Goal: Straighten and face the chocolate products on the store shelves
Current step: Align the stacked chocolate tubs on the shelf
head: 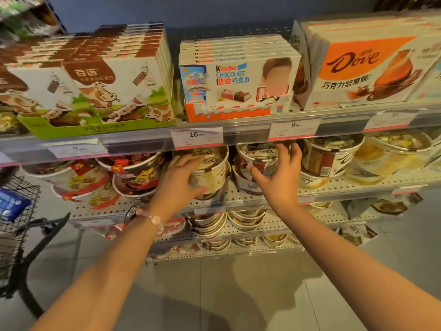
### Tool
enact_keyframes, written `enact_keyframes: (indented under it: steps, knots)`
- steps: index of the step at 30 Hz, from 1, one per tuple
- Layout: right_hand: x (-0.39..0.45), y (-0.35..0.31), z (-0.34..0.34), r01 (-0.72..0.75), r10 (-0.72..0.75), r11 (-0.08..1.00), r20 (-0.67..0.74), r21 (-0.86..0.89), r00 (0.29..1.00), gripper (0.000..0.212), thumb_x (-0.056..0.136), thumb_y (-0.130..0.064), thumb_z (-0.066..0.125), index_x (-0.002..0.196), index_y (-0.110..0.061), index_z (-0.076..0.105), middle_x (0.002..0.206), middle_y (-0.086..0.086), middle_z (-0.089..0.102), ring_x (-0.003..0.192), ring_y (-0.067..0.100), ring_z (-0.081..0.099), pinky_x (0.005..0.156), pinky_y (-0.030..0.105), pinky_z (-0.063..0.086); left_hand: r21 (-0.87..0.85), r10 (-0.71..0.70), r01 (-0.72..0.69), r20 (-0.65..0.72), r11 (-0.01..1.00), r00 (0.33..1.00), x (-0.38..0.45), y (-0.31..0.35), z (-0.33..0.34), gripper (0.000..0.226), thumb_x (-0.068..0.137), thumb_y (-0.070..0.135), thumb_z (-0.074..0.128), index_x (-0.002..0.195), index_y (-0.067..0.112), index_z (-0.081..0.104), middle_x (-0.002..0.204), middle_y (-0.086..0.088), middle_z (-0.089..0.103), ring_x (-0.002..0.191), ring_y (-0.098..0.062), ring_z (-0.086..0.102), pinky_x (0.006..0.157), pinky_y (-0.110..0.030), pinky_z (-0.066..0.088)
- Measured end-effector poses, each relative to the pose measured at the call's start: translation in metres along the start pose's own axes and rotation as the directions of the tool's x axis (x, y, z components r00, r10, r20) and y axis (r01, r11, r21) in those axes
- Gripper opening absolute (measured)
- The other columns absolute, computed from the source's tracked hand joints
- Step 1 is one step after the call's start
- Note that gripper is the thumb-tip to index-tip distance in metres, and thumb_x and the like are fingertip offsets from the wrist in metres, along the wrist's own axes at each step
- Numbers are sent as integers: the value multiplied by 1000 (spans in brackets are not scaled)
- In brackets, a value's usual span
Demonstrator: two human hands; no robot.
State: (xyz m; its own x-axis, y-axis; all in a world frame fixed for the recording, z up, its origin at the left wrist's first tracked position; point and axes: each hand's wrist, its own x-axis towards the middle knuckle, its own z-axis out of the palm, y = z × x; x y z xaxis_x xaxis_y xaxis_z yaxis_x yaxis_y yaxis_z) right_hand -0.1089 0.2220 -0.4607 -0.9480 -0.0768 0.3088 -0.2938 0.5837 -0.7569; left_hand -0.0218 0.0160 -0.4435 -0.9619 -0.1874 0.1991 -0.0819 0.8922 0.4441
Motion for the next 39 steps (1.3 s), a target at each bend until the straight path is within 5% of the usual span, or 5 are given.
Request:
enact_keyframes:
  steps: [8, 21, 26, 30, 39]
  knots:
    - [24, 20, 3, 108, -99, 990, 98, -92, 990, 43, 72, -35, 78, 110, -17, 68, 131, 16, 45, 135, 37, 26, 110, 44, 27, 262, 39, -2, -139, 965, 990, 7, 11, 18, 50, 75, 40, 73, 120, 20, 63, 118, -7, 64, 110, -33, 50, 99, -49, 31]
    - [40, 34, -17, 179, -168, 983, 226, -30, 960, 45, 69, -34, 80, 110, -17, 69, 107, 11, 51, 118, 30, 41, 100, 38, 37, 345, -86, 174, -256, 922, 963, 32, 42, 41, 57, 73, 61, 65, 107, 16, 68, 97, -13, 67, 94, -33, 58, 84, -41, 44]
    - [51, 36, -31, 159, -147, 987, 351, -6, 925, 45, 68, -32, 81, 109, -18, 68, 118, 7, 49, 124, 25, 40, 104, 36, 35, 201, -9, 47, -183, 978, 983, 23, 25, 25, 59, 69, 48, 75, 116, 14, 65, 104, -11, 67, 95, -27, 61, 83, -31, 45]
    - [48, 24, -32, 394, -312, 852, 270, -344, 911, 40, 68, -43, 72, 101, -19, 72, 103, 13, 60, 108, 36, 49, 95, 43, 33, 155, 59, -48, -66, 987, 996, 12, 5, 12, 58, 75, 22, 77, 128, 15, 56, 126, -8, 60, 114, -26, 55, 97, -23, 26]
    - [47, -3, -10, 491, -307, 704, 403, -514, 862, 42, 82, -44, 64, 119, -24, 61, 101, 6, 68, 100, 29, 60, 90, 37, 38, 154, 75, -52, -147, 987, 986, 12, 5, 17, 56, 73, 21, 78, 125, 13, 59, 124, -7, 62, 111, -30, 56, 96, -38, 37]
